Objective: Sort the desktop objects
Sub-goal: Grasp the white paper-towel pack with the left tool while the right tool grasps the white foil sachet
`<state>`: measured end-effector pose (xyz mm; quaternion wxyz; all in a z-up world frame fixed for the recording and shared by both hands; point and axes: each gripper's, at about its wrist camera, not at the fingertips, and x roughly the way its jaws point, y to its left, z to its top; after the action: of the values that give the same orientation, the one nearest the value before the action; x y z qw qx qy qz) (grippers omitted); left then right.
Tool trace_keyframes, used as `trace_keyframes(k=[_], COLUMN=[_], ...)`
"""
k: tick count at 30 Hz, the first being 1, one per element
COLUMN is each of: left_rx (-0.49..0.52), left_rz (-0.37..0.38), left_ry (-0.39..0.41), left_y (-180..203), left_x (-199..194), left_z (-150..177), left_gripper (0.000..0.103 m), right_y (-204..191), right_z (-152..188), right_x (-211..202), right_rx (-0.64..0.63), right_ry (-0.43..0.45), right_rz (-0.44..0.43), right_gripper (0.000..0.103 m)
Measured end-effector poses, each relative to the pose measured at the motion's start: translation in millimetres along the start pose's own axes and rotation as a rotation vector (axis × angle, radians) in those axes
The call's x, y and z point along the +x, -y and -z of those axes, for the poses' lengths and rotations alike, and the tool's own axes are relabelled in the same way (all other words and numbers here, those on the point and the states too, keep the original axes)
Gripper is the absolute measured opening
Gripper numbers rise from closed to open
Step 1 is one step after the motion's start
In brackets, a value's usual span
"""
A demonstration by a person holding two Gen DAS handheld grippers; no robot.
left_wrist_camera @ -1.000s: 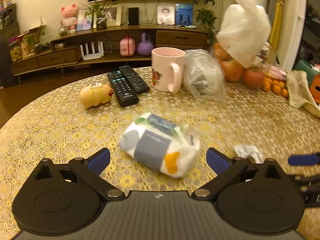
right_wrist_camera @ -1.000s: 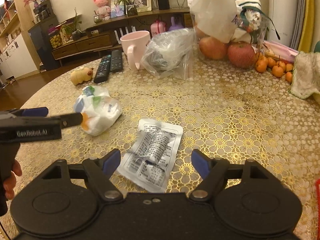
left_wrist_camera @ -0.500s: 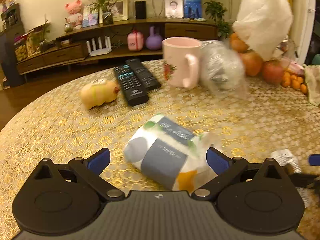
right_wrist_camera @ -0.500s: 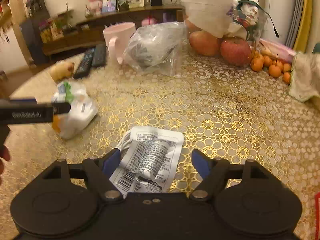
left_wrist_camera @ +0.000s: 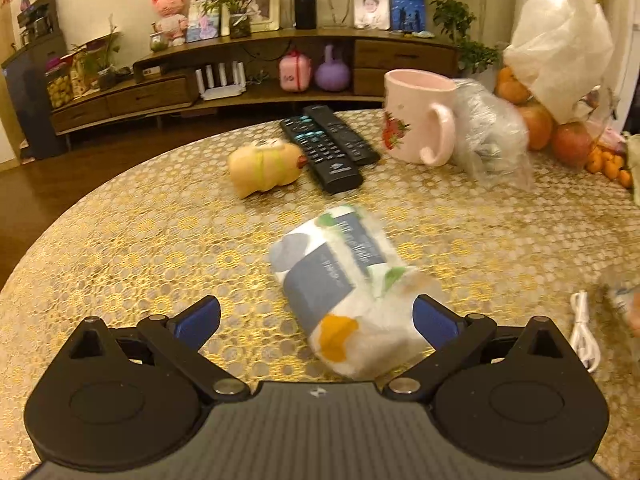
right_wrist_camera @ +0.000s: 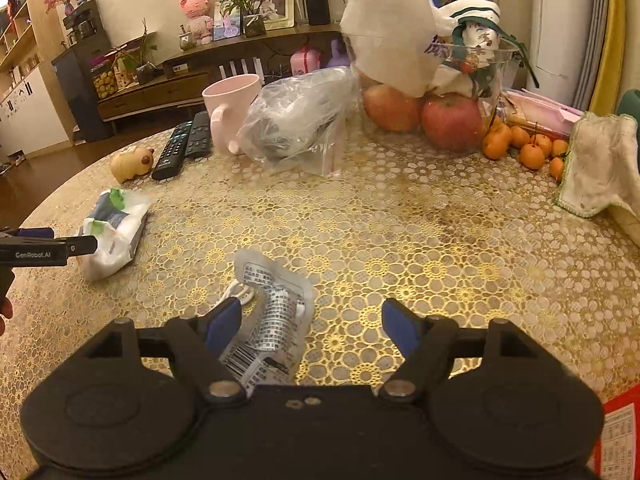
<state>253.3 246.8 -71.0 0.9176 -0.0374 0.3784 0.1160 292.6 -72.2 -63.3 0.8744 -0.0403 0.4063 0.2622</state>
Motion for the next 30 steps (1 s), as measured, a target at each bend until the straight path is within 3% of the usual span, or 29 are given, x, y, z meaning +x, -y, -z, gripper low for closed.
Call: trace_keyframes(k=[9,18,22,30], left_rx=[-0.060,-0.071,-0.079,-0.108], left_rz=[-0.043,-0.005,0.019,0.053], left_ry=[-0.046,-0.044,-0.037,-0.016], left_y=[11.3,16.8,16.0,10.9], left_x=[32.9,40.3,39.1,31.1], left_z=[-7.0,-3.8,-4.2,-4.0], left_gripper=[0.103,0.102,0.086,0.052], right_y=[-27.9,-40.3,-40.7,-40.7], right_z=[10.6,23.6,23.1,24.3], right_x=[26.0,33.5,31.0,28.1], right_rx=[-0.021,-0.050,-0.055,-0.049], right_ry=[-0.050,-0.068,-0.069,-0.064], right_rz=[-0.002,0.018,-0.008,-0.005], right_gripper=[0.075,0.074,0.062,0.060])
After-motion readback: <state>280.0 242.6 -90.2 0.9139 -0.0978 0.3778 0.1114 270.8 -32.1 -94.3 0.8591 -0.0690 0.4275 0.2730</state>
